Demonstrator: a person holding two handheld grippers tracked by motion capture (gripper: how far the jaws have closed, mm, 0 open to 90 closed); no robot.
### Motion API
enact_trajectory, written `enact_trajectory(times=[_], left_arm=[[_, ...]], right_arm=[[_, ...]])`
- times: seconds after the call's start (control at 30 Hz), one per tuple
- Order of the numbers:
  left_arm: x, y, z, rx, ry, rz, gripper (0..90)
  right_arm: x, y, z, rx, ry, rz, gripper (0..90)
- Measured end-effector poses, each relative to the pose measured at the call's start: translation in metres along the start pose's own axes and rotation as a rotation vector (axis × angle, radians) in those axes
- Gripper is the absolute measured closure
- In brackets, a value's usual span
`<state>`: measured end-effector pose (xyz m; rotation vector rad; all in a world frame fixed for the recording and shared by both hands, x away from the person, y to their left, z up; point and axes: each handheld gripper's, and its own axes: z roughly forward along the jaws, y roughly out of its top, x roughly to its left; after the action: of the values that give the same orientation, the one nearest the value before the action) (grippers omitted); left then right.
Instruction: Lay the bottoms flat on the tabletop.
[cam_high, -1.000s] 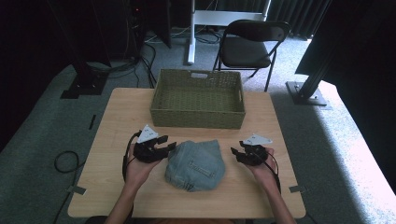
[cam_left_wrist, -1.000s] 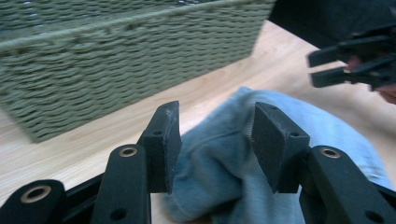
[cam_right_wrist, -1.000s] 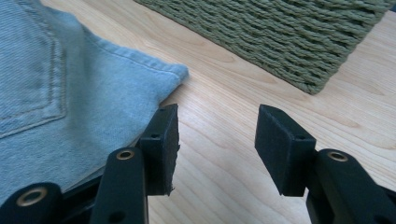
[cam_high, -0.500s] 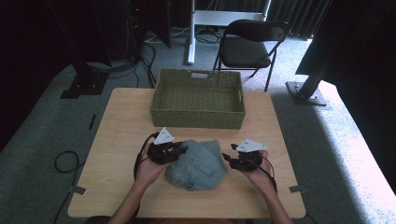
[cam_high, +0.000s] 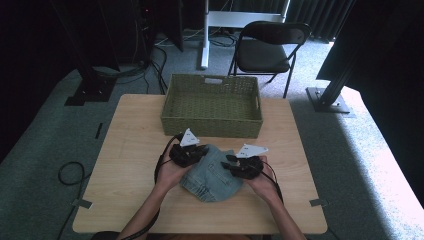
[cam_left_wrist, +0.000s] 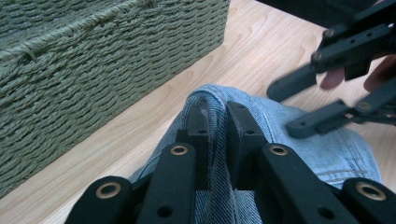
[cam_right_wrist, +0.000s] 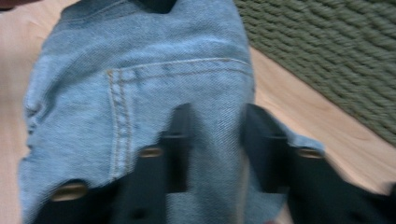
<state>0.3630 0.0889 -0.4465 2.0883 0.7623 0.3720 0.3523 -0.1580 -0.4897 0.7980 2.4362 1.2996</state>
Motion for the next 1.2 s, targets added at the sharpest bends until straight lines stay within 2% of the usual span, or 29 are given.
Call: enact_trajectory(times=[0.03, 0.07, 0.17, 0.3, 0.33, 0.37, 0.47, 0.57, 0.63, 0.67, 0.7, 0.77, 0.87, 0.9, 1.0, 1.1, 1.2], left_arm=[[0.0, 0.0, 0.0, 0.001, 0.0, -0.002, 80.9], [0.001, 0.0, 0.0, -0.003, -0.003, -0.008, 79.1], [0.0, 0.001, -0.004, -0.015, 0.005, -0.016, 71.2], [-0.003, 0.0, -0.015, -0.023, 0.026, 0.007, 67.6], [-0.003, -0.001, -0.018, -0.023, 0.033, 0.011, 67.2], [-0.002, -0.002, -0.021, -0.022, 0.038, 0.011, 67.2], [0.001, -0.009, -0.029, -0.019, 0.053, 0.002, 67.2], [0.006, -0.022, -0.032, 0.012, 0.066, -0.014, 68.5], [0.006, -0.025, -0.032, 0.019, 0.067, -0.02, 68.9], [0.007, -0.036, -0.029, 0.06, 0.054, -0.026, 71.1], [0.006, -0.039, -0.027, 0.072, 0.048, -0.026, 72.4], [0.004, -0.045, -0.019, 0.111, 0.04, -0.01, 74.3], [0.004, -0.051, -0.003, 0.167, 0.02, -0.012, 75.8], [0.003, -0.05, 0.002, 0.186, 0.015, 0.003, 75.8], [-0.002, -0.043, 0.012, 0.185, -0.016, 0.026, 75.7], [-0.007, -0.03, 0.016, 0.169, -0.017, 0.053, 75.4], [-0.008, -0.014, 0.017, 0.145, -0.008, 0.07, 75.2]], right_arm=[[0.0, 0.0, 0.001, 0.003, -0.008, -0.002, 82.3], [-0.001, 0.001, 0.001, 0.008, -0.009, -0.006, 84.1], [0.0, 0.004, 0.0, 0.037, -0.036, -0.028, 85.1], [-0.008, 0.004, 0.0, 0.074, -0.119, -0.03, 85.0], [-0.015, 0.002, 0.003, 0.104, -0.162, -0.015, 85.0], [-0.015, 0.002, 0.003, 0.104, -0.162, -0.015, 85.0], [-0.025, -0.003, 0.004, 0.128, -0.199, 0.028, 85.0], [-0.036, -0.009, 0.004, 0.171, -0.251, 0.049, 87.0], [-0.038, -0.01, 0.004, 0.177, -0.255, 0.054, 87.1], [-0.04, -0.012, 0.004, 0.186, -0.264, 0.058, 87.5], [-0.04, -0.013, 0.004, 0.19, -0.269, 0.054, 87.6], [-0.039, -0.012, 0.004, 0.19, -0.274, 0.054, 87.6], [-0.037, -0.011, 0.002, 0.19, -0.28, 0.047, 87.1], [-0.036, -0.011, 0.0, 0.191, -0.278, 0.047, 85.0], [-0.028, -0.008, -0.009, 0.159, -0.248, 0.017, 71.8], [-0.018, -0.006, -0.02, 0.122, -0.202, -0.032, 60.7], [-0.006, -0.005, -0.028, 0.115, -0.164, -0.087, 53.2]])
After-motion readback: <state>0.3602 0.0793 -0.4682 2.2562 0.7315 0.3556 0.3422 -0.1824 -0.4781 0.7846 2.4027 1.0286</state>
